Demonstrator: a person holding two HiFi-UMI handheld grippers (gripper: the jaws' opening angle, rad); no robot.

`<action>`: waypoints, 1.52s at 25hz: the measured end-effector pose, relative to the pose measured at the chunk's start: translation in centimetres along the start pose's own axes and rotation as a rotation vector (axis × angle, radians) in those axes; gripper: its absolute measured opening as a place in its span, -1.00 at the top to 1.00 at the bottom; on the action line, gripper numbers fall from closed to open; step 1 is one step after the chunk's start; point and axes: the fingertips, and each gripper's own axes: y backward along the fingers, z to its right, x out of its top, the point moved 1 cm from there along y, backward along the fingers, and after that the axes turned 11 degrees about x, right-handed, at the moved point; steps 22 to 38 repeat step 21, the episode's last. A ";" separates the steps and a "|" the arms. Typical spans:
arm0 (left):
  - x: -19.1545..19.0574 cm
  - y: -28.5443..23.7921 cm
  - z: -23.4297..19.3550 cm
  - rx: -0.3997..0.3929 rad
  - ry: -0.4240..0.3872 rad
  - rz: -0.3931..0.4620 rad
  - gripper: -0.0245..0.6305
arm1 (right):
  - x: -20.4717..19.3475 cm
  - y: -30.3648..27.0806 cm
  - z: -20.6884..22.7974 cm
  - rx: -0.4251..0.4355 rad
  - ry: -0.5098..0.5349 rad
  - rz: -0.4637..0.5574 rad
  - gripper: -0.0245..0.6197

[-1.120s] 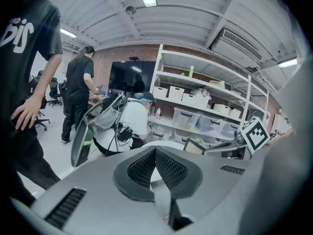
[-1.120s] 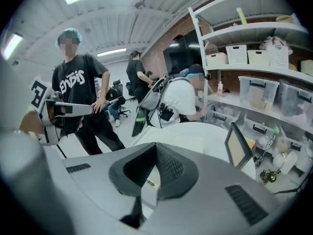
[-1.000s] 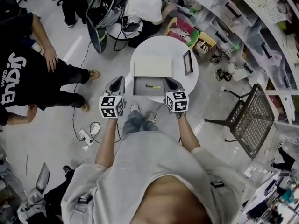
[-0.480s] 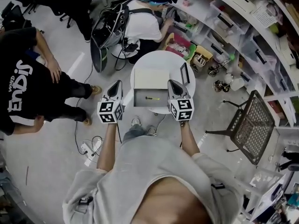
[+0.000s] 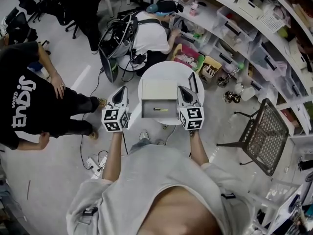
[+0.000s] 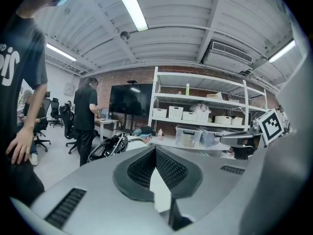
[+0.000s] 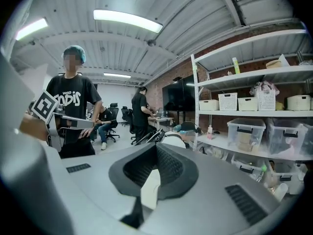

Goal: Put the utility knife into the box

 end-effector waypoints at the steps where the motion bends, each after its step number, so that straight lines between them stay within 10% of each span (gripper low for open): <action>1: 0.1 0.1 0.0 -0.001 -0.001 0.002 0.87 | 0.0 0.1 -0.1 -0.001 -0.001 0.001 0.83; 38: 0.5 0.5 0.5 0.002 -0.004 0.016 0.87 | -0.1 0.7 0.2 -0.006 0.003 0.000 0.83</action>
